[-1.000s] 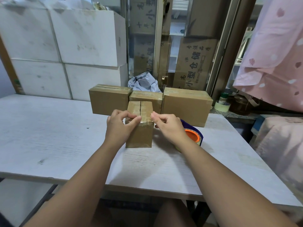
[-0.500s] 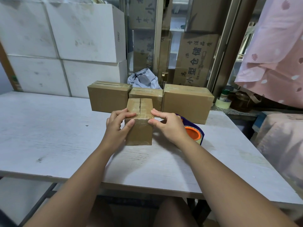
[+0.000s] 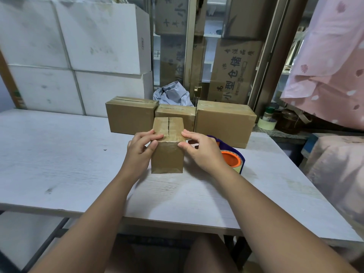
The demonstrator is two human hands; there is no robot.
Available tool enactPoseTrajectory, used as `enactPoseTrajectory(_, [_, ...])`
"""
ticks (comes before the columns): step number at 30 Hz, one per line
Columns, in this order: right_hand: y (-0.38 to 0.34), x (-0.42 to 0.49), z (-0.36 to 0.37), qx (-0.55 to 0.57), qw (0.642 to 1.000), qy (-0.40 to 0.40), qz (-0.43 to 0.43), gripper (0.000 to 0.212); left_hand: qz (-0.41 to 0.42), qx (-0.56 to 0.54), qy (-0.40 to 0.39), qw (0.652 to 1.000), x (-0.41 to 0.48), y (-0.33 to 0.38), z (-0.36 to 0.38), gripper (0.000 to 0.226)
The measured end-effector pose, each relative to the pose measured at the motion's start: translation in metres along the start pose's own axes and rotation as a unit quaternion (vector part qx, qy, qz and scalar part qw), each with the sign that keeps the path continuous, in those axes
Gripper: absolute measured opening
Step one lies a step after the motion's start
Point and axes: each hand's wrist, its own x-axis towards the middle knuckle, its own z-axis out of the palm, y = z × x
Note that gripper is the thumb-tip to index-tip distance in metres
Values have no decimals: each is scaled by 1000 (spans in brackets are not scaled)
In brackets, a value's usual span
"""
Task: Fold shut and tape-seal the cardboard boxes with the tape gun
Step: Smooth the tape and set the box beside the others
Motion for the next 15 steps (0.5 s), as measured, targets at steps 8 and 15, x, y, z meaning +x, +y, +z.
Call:
enactPoseTrajectory(8, [0, -2, 1, -20, 1000, 2, 14, 42, -22, -14, -38, 999, 1, 1, -7, 28])
enactPoseTrajectory(15, [0, -2, 1, -12, 1000, -4, 27, 43, -9, -20, -37, 999, 2, 2, -5, 32])
